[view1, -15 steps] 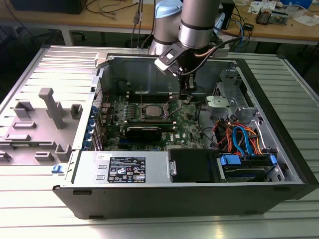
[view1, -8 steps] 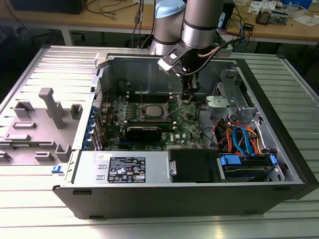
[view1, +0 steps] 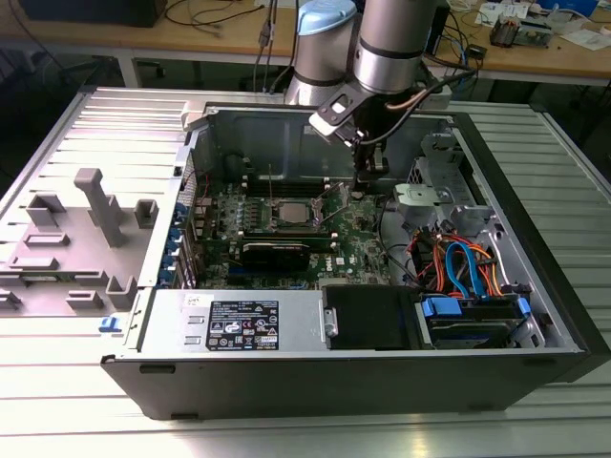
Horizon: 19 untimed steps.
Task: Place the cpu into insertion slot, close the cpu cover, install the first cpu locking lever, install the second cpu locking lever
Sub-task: 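Close the cpu cover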
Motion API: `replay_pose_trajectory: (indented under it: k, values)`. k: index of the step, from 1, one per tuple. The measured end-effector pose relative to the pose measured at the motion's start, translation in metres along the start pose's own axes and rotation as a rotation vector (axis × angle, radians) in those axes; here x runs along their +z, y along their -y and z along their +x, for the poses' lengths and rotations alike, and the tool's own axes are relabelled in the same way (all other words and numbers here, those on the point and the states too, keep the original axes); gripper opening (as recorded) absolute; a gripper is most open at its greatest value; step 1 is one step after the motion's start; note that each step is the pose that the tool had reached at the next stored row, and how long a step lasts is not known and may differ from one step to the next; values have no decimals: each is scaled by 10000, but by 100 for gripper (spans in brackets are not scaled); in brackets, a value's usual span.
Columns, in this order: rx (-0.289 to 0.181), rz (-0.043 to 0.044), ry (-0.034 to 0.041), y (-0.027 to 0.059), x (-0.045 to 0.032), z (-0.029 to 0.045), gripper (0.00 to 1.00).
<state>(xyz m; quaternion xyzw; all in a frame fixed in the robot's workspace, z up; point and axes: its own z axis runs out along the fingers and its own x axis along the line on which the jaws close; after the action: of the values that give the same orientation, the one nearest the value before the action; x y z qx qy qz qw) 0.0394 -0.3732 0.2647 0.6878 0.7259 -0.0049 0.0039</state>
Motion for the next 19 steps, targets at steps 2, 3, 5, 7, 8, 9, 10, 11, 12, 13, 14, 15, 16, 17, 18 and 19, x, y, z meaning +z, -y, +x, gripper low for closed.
replay_pose_trajectory:
  k: [2,3,5,7,8,9,10,11,12,13,14,15,16,17,18,19]
  values:
    - [2,-1,-2,-2,16,1,11]
    - [0,-1,-1,-3,25,1,11]
    - [0,0,-1,-5,40,2,11]
    - [0,-1,-2,-7,55,4,11]
    - [0,-1,-1,-9,66,4,11]
    - [1,0,-2,-9,73,4,11]
    - [0,-1,-1,-11,85,4,11]
    - [0,-1,-1,-12,100,4,11]
    - [1,0,-1,-12,120,4,11]
    - [0,0,-1,-12,138,4,11]
    - [1,0,0,-12,149,4,11]
    - [0,0,-1,-12,161,5,11]
    - [-1,0,-2,-12,168,5,11]
    - [0,0,-2,-8,173,5,11]
    - [0,1,1,5,178,6,11]
    - [0,1,-1,20,179,7,11]
